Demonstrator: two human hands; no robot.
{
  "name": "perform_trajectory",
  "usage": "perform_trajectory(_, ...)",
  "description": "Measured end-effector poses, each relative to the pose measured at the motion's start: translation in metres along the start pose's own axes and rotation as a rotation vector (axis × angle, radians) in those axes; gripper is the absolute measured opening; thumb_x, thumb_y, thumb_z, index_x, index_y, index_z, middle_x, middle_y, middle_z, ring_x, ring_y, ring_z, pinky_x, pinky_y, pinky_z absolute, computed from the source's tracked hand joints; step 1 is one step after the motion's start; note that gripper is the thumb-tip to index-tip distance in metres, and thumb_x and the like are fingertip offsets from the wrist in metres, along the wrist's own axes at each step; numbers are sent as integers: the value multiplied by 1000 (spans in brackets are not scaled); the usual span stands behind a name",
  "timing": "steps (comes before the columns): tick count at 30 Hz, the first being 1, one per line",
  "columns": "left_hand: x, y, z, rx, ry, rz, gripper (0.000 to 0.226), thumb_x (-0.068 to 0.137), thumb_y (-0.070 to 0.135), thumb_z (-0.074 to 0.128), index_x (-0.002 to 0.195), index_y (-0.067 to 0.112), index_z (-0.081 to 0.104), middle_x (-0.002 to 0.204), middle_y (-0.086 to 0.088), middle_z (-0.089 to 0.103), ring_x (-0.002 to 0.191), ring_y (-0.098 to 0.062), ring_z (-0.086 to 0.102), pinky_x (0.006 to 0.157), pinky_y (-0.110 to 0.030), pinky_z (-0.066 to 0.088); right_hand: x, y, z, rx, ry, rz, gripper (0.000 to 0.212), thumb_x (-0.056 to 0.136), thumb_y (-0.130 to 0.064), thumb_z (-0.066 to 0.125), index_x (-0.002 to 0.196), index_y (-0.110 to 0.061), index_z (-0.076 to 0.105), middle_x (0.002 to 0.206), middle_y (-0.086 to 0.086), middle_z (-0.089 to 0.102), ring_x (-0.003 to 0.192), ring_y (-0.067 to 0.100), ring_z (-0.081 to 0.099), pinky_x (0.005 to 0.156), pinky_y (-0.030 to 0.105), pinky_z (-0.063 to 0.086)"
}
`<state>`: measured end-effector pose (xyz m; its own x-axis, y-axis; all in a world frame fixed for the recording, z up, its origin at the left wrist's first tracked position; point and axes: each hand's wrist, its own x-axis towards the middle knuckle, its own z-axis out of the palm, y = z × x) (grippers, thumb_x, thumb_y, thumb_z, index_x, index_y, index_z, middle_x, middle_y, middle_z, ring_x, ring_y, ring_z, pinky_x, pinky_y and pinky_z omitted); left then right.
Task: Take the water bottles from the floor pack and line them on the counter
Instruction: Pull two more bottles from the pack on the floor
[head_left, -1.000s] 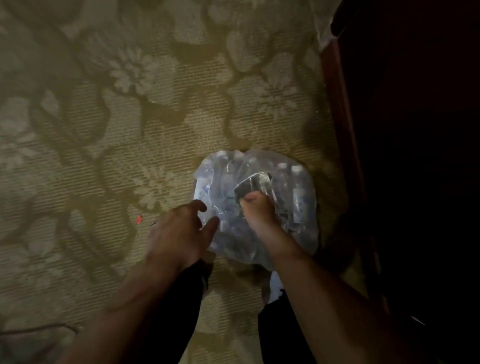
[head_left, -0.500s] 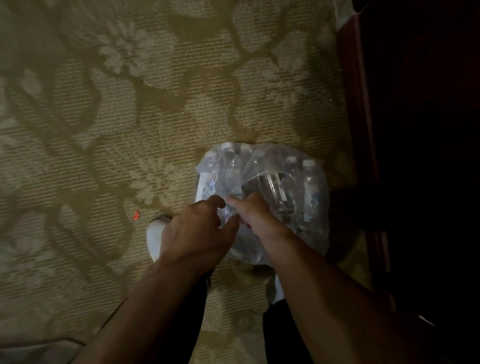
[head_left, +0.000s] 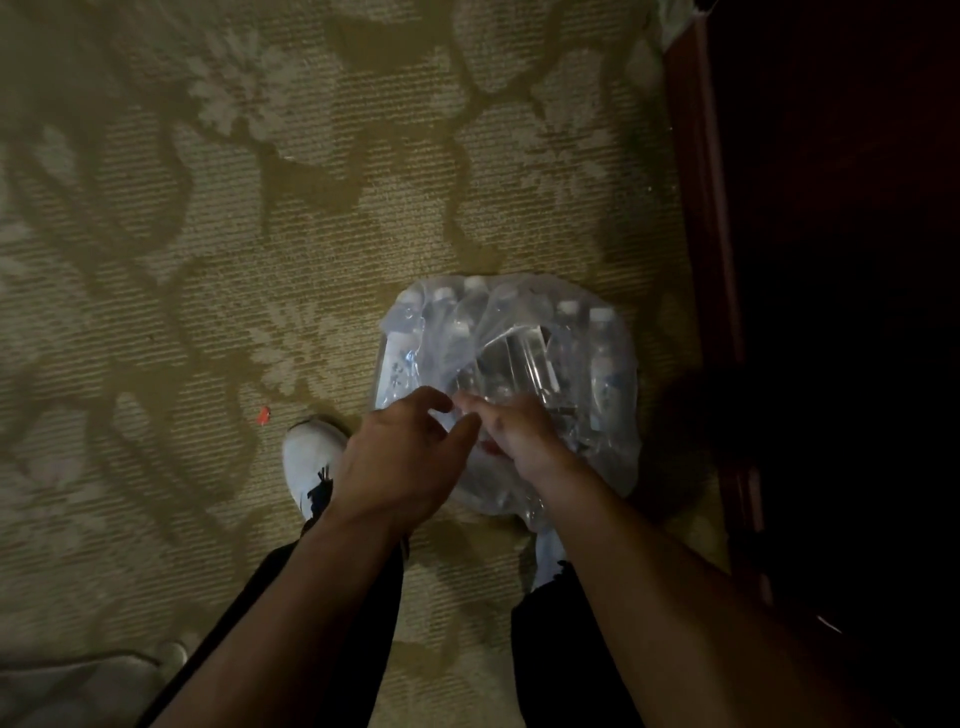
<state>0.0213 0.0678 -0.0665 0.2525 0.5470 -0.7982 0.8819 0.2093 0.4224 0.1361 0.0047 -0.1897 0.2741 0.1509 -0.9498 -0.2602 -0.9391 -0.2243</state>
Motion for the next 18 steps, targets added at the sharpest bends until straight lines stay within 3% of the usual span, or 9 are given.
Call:
perform_trajectory(2,-3,1,5,-31,-12,-13,39,92,53,58,122,28,65,88,13,66,96,-18,70,90,-43,57,-7,-2,-14,143,-31,16,58,73,-42,82,117,-7,65,109,14,70,81,20,69,47,20,51)
perform_trajectory(7,-13,10,23,-81,-21,-54,45,94,56,55,123,24,64,88,16,64,96,-17,67,91,-36,54,-59,-4,-48,511,-260,183,26,83,-28,76,101,-10,70,88,9,69,76,20,66,60,29,54)
perform_trajectory(9,-12,14,28,-103,-9,-101,60,93,64,47,131,19,60,109,2,71,110,-23,65,96,-39,51,-84,1,-49,502,-283,197,22,83,-32,75,96,-15,72,87,6,72,80,20,67,60,29,54)
perform_trajectory(12,-9,14,34,-169,-40,-194,84,85,81,39,137,16,56,131,-10,64,122,-29,59,105,-46,46,-122,14,-46,356,-296,47,29,87,-35,71,112,-22,67,100,0,72,80,15,69,65,29,56)
perform_trajectory(14,-11,14,34,-361,-65,-232,93,71,87,47,130,17,62,122,-9,68,113,-28,65,102,-50,50,-145,20,-47,247,-275,-89,23,88,-34,70,110,-34,66,101,-8,73,82,7,70,69,26,56)
perform_trajectory(16,-12,10,35,-616,-44,-275,76,72,76,66,118,15,69,104,-7,77,94,-26,75,88,-47,59,-158,20,-50,83,-318,-234,31,86,-33,73,114,-41,64,104,-16,73,93,-1,68,80,22,55)
perform_trajectory(18,-11,2,34,-719,-7,-288,60,76,64,75,110,14,72,95,-8,79,82,-25,78,77,-43,62,-157,19,-56,49,-465,-266,35,91,-23,68,123,-34,62,107,-16,72,103,-1,65,88,20,52)
